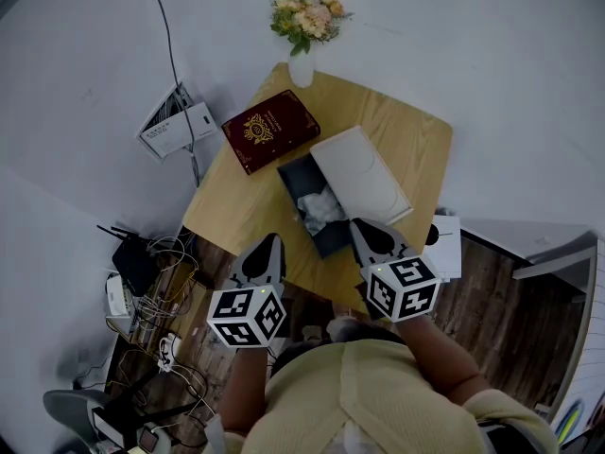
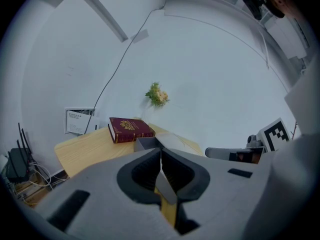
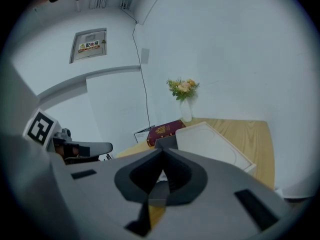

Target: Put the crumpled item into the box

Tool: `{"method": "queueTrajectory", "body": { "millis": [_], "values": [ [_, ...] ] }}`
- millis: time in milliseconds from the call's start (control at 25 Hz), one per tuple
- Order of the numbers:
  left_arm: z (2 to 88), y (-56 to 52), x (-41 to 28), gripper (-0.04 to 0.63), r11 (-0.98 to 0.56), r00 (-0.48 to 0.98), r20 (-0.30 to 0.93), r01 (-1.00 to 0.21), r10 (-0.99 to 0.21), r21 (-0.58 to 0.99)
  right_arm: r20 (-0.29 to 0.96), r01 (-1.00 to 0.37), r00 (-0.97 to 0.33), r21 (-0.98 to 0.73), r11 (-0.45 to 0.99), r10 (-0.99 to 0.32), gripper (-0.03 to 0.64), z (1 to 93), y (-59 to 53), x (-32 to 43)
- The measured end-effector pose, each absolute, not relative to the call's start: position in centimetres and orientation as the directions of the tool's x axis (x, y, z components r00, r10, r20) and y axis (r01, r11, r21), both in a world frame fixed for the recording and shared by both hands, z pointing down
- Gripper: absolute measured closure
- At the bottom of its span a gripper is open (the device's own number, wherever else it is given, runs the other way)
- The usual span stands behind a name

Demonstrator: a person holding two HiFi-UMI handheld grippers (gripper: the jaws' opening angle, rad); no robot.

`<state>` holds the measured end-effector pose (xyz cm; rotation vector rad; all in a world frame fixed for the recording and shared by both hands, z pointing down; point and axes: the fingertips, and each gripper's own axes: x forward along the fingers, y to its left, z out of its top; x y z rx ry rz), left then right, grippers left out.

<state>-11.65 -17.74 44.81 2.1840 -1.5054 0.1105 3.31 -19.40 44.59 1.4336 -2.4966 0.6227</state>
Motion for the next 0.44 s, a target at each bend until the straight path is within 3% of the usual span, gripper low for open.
{"method": "queueTrajectory", "body": {
  "millis": [440],
  "values": [
    [44.94,-17.49,-11.66,0.569,-0.269,0.385,0.330,-0.899,-0.862,0.346,0.370,-0.860,-0.509,-0.259,0.439,-0.777,0.588,44.56,-19.37,3.63]
  ]
}}
